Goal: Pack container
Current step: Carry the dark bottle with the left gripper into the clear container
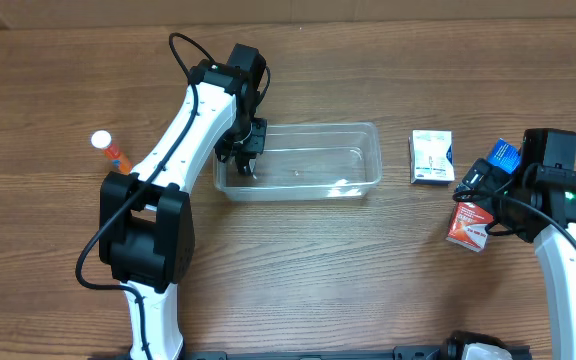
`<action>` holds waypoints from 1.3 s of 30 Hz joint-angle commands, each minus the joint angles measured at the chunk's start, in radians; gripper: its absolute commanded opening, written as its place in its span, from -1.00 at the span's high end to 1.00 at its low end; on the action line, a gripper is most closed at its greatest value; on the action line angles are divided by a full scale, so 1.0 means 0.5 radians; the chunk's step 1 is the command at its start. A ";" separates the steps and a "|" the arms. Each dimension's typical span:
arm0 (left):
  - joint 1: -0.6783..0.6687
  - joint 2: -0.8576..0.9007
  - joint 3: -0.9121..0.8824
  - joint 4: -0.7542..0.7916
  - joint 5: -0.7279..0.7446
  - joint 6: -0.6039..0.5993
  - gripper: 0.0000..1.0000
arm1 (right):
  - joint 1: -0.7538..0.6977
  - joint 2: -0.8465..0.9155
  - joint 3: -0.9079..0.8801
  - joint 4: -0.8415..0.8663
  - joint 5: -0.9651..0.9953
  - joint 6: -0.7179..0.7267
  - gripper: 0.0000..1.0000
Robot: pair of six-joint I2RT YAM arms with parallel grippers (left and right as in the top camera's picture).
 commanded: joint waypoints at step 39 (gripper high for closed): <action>-0.002 0.019 0.133 -0.137 -0.153 -0.086 -0.60 | -0.006 -0.008 0.045 0.008 0.021 0.003 -1.00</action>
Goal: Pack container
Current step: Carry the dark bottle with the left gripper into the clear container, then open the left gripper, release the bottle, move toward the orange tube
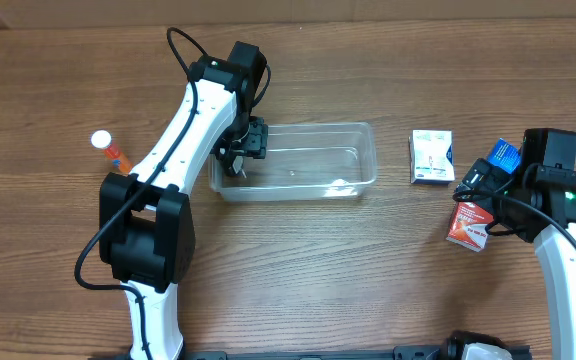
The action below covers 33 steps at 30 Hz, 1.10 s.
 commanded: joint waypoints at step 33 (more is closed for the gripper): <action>0.376 -0.785 1.023 -0.855 -0.356 -0.266 -1.00 | -0.006 -0.008 0.045 0.008 0.021 0.002 -1.00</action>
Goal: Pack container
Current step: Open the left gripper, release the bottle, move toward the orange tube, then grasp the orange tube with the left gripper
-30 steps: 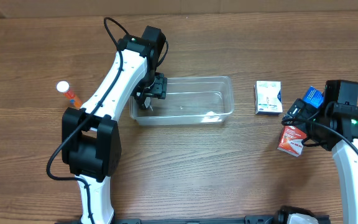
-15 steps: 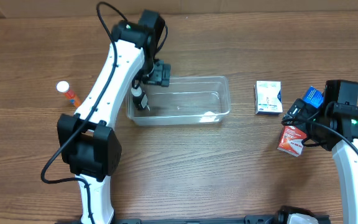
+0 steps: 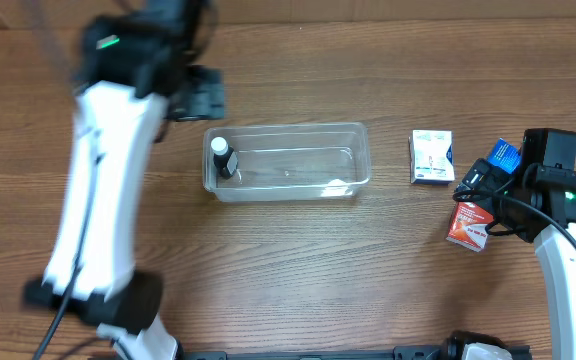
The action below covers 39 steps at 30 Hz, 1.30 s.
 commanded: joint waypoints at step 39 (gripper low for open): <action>1.072 0.579 -0.826 0.828 0.591 0.317 -0.96 | -0.006 -0.008 0.045 0.013 -0.019 0.003 -1.00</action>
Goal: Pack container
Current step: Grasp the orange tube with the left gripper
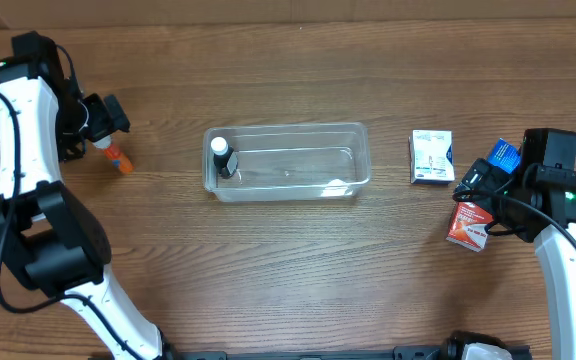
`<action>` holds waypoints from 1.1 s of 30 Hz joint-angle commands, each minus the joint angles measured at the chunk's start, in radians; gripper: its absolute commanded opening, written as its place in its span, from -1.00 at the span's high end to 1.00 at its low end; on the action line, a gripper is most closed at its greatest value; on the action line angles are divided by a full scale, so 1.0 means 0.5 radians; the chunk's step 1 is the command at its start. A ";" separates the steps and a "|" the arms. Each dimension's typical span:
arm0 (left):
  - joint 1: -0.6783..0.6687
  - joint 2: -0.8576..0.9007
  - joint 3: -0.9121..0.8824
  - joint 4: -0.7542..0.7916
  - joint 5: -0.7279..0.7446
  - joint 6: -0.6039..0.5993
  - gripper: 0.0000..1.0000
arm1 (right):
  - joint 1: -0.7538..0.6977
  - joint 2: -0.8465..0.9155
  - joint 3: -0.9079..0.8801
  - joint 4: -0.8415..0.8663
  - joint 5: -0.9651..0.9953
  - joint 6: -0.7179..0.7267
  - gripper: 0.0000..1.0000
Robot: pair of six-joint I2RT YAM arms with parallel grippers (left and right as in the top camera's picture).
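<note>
A clear plastic container point(361, 160) lies at the table's middle. A small dark bottle with a white cap point(222, 157) stands inside at its left end. Far left on the table lies an orange tube point(118, 159); its white cap is mostly hidden under my left gripper point(101, 128), which hovers open over that end. At the right, my right gripper point(470, 186) sits still above a red and white box point(468, 228), beside a blue packet point(505, 153). Its jaws are too dark to read.
A white box with a blue edge point(431, 158) lies between the container and the right arm. The left arm stretches up the table's left side from its base at the front.
My left gripper has moved from just behind the container's left end out to the far left, and now hangs over the orange tube's cap. The bottle stays in the container. The right arm is unchanged.
My left gripper was down inside the container's left end at the two oldest moments, and the container slid slightly left. Then the arm was lifted away, leaving the dark bottle standing inside. Now the gripper is over the orange tube.
</note>
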 commanded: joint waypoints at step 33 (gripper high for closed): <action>-0.066 0.074 -0.141 0.116 -0.179 -0.032 -0.22 | -0.006 -0.008 0.045 0.011 -0.001 0.002 -1.00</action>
